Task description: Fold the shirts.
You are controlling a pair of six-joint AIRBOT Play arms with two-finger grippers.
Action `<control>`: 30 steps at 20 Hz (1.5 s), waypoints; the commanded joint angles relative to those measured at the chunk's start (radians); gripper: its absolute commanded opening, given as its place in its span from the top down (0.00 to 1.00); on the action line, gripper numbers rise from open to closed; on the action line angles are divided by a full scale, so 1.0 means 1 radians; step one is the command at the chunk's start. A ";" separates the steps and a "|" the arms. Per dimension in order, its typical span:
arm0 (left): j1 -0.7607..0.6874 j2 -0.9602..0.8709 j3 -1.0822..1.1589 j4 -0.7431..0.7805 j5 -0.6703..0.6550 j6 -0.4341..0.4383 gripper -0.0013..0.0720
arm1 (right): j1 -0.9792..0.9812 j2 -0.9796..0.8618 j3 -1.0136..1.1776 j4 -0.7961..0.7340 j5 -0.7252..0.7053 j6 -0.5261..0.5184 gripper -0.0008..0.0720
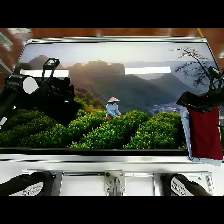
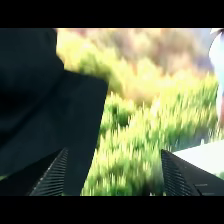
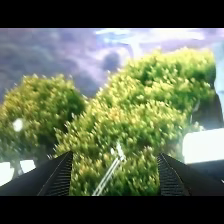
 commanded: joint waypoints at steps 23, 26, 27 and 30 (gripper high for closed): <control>0.365 -0.517 0.233 -0.159 0.035 -0.154 0.90 | 0.001 -0.002 0.000 0.017 -0.079 -0.003 0.10; 0.325 -0.409 0.289 -0.163 0.032 -0.079 0.93 | 0.001 -0.002 0.000 0.034 -0.058 -0.012 0.10; 0.294 -0.352 0.313 -0.163 0.031 -0.044 0.93 | 0.001 -0.001 0.000 0.038 -0.051 -0.013 0.10; 0.148 -0.140 0.380 -0.163 0.034 0.005 0.93 | 0.001 0.000 0.000 0.080 -0.045 -0.038 0.10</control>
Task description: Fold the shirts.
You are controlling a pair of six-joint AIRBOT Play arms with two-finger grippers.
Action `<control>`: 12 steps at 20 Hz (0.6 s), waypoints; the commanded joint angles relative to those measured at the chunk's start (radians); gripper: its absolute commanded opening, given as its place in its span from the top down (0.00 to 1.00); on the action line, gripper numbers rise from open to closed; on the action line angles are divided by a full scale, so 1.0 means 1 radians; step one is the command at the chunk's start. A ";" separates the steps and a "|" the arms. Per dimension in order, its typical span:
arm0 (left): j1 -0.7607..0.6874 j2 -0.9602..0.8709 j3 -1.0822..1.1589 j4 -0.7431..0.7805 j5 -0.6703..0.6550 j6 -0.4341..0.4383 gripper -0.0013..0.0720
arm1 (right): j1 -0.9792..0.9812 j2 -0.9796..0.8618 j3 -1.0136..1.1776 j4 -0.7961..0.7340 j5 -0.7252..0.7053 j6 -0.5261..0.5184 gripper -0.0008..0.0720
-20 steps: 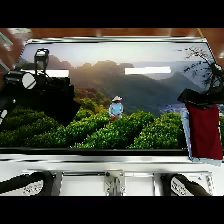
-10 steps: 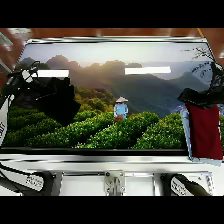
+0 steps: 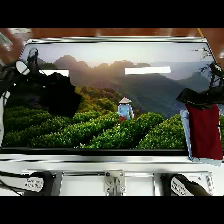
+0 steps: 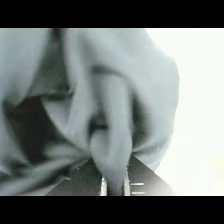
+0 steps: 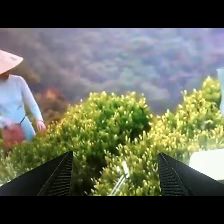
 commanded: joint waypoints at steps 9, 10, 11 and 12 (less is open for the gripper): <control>-0.555 0.445 0.018 -0.011 0.026 -0.050 0.93 | 0.001 0.272 0.080 0.126 0.086 -0.075 0.10; -0.579 0.431 -0.031 -0.011 0.026 -0.070 0.93 | 0.001 0.290 0.080 0.119 0.139 -0.075 0.10; -0.599 0.414 -0.086 -0.011 0.027 -0.089 0.93 | 0.001 0.293 0.074 0.117 0.194 -0.076 0.10; -0.618 0.394 -0.154 -0.011 0.033 -0.107 0.92 | 0.001 0.293 0.057 0.119 0.235 -0.078 0.10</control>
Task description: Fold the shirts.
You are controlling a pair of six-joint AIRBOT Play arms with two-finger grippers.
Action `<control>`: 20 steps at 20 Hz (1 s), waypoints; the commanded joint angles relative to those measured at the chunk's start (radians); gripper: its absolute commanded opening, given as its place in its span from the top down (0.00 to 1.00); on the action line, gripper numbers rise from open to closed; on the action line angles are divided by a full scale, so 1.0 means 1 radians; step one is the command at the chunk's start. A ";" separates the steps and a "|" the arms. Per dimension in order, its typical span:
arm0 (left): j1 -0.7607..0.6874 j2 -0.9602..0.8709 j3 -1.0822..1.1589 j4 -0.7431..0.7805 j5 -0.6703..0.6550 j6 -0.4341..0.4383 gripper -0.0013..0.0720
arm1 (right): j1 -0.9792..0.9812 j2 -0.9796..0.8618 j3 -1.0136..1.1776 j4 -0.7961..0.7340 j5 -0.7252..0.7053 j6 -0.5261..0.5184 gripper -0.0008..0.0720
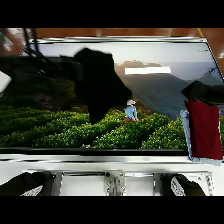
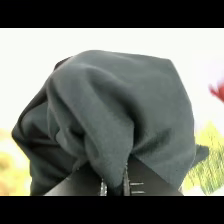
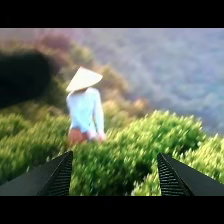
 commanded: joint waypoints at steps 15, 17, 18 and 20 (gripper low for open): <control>0.305 0.021 -0.563 -0.116 -0.370 -0.002 0.06 | 0.117 -0.342 -0.389 0.292 -0.253 -0.133 0.10; 0.304 0.039 -0.685 -0.206 -0.295 -0.002 0.06 | 0.117 -0.433 -0.388 0.347 -0.264 -0.163 0.10; 0.296 0.037 -0.731 -0.244 -0.228 -0.002 0.06 | 0.122 -0.470 -0.388 0.375 -0.273 -0.175 0.10; 0.288 0.015 -0.802 -0.311 -0.077 -0.010 0.07 | 0.125 -0.531 -0.388 0.455 -0.290 -0.213 0.10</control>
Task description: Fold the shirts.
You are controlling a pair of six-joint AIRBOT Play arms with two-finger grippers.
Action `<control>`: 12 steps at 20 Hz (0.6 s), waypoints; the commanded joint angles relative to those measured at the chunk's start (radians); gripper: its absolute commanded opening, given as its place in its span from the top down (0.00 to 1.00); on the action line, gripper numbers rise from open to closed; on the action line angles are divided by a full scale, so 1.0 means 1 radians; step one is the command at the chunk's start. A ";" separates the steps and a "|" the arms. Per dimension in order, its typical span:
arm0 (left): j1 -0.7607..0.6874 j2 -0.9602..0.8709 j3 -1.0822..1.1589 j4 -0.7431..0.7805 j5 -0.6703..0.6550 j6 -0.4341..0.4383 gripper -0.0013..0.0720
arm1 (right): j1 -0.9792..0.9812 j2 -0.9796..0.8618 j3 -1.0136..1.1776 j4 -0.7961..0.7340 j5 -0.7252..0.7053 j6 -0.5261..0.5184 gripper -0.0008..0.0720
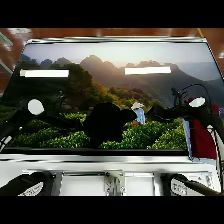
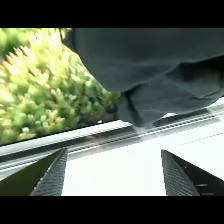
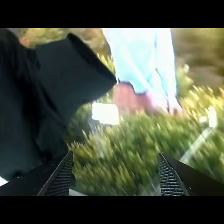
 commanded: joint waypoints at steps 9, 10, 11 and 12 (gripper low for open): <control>0.010 -0.224 -0.142 -0.334 0.463 0.068 0.31 | 0.063 -0.180 0.000 0.263 -0.165 -0.089 0.10; 0.010 -0.226 -0.140 -0.340 0.479 0.068 0.39 | 0.092 -0.187 0.000 0.263 -0.200 -0.077 0.10; 0.011 -0.225 -0.138 -0.340 0.491 0.068 0.47 | 0.119 -0.195 0.003 0.262 -0.229 -0.061 0.10; 0.010 -0.226 -0.137 -0.340 0.502 0.067 0.54 | 0.146 -0.208 0.014 0.263 -0.242 -0.055 0.10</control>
